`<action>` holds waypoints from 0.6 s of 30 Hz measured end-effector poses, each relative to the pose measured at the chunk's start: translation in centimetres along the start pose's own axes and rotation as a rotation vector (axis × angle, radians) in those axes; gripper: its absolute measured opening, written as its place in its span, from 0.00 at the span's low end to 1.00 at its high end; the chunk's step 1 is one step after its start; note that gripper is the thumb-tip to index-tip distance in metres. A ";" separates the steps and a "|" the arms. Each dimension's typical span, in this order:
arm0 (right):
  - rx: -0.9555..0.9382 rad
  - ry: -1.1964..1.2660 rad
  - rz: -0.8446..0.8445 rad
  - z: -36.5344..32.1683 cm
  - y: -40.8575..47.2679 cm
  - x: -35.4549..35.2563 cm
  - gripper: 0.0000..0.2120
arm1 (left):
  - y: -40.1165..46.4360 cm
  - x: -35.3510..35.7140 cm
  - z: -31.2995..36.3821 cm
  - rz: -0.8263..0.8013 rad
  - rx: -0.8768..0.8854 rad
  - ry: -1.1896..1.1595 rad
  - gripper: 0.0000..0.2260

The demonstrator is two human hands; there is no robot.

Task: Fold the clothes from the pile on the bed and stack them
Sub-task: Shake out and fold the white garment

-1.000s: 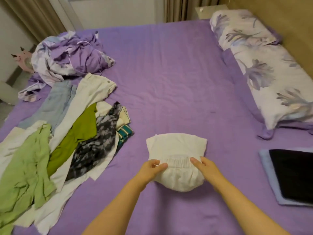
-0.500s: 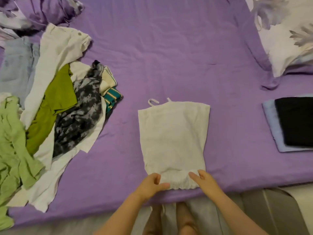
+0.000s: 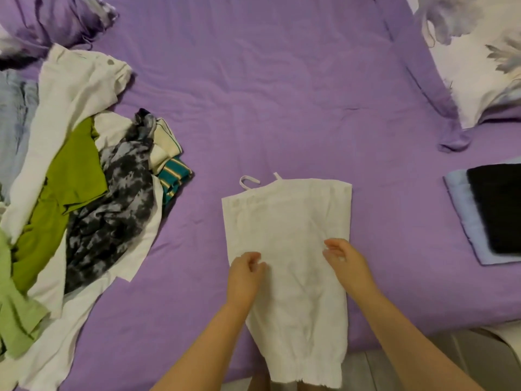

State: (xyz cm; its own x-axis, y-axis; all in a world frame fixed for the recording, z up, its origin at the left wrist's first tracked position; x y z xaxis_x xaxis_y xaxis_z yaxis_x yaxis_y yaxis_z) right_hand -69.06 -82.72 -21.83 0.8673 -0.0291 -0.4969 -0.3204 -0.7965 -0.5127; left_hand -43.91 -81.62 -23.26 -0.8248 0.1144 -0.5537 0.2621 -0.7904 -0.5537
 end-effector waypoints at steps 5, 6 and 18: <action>-0.237 -0.465 -0.155 -3.0 4.4 2.0 0.22 | 4.9 -0.4 2.8 0.029 0.067 0.120 0.19; -0.254 -0.536 -0.189 -3.2 5.2 2.4 0.25 | 5.7 -0.1 3.4 0.010 0.082 0.143 0.20; 0.016 0.031 0.173 -4.0 12.4 -2.8 0.23 | 9.8 6.2 15.4 -0.104 0.291 0.070 0.15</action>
State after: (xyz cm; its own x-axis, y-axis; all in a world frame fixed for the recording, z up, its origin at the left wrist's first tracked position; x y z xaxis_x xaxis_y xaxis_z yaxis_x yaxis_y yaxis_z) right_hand -73.96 -94.91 -24.00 0.8098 -0.1836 -0.5573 -0.4719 -0.7681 -0.4328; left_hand -54.15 -97.90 -22.53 -0.8003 0.2366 -0.5509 0.0157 -0.9103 -0.4137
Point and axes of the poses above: each hand's wrist, its own y-axis towards the middle knuckle, its own x-axis out of the palm, z = x × y, the point moved 8 cm from there along y, towards the middle knuckle, and after that the axes turned 7 degrees about z, right-handed, at the moved point
